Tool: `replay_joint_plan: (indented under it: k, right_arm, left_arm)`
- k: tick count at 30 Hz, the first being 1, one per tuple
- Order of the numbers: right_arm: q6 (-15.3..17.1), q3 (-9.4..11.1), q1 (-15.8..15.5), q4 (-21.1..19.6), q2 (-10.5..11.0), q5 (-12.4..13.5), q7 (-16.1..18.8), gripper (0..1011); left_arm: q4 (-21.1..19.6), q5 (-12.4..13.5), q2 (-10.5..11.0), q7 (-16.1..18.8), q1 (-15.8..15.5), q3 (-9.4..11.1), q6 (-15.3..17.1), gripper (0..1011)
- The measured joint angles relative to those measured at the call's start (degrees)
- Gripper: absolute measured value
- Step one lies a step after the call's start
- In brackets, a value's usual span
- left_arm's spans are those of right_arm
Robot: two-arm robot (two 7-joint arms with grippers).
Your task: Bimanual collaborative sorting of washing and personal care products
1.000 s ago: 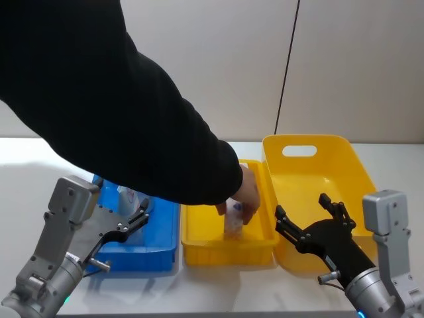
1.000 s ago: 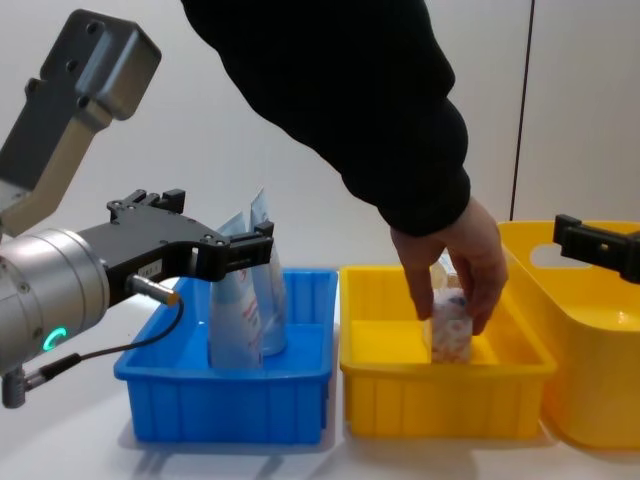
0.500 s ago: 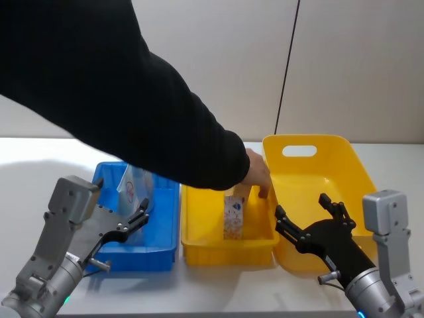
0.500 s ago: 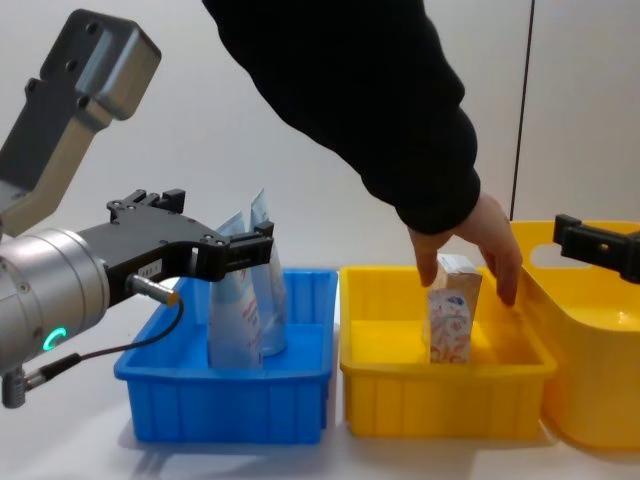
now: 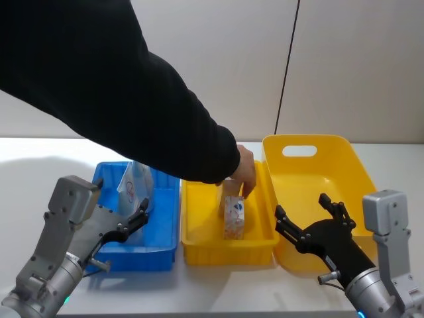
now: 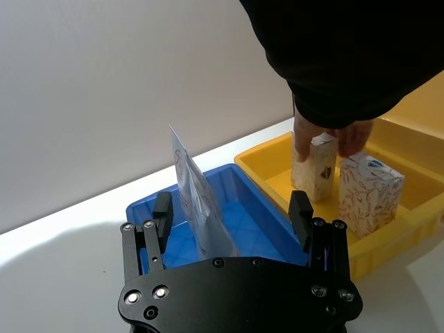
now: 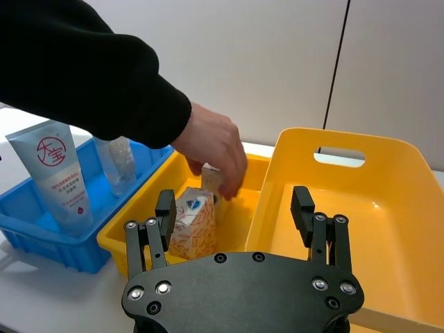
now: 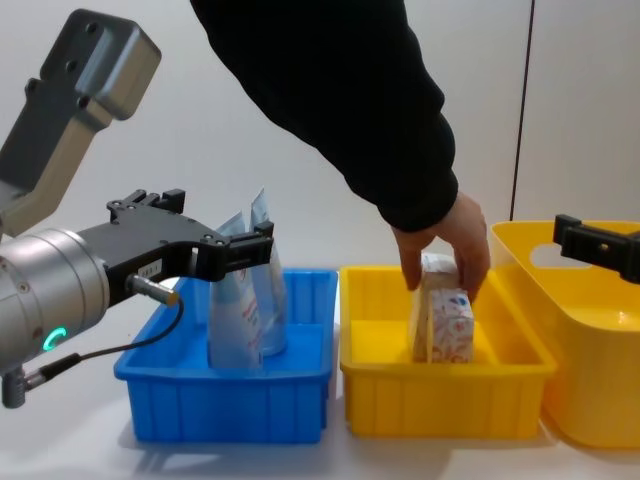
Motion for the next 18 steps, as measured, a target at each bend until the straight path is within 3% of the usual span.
replay_joint_plan:
  k: [18]
  right_arm:
    - [0.0, 0.0, 0.0, 0.0, 0.0, 0.0, 0.0, 1003]
  left_arm:
    - [0.0, 0.0, 0.0, 0.0, 0.0, 0.0, 0.0, 1002]
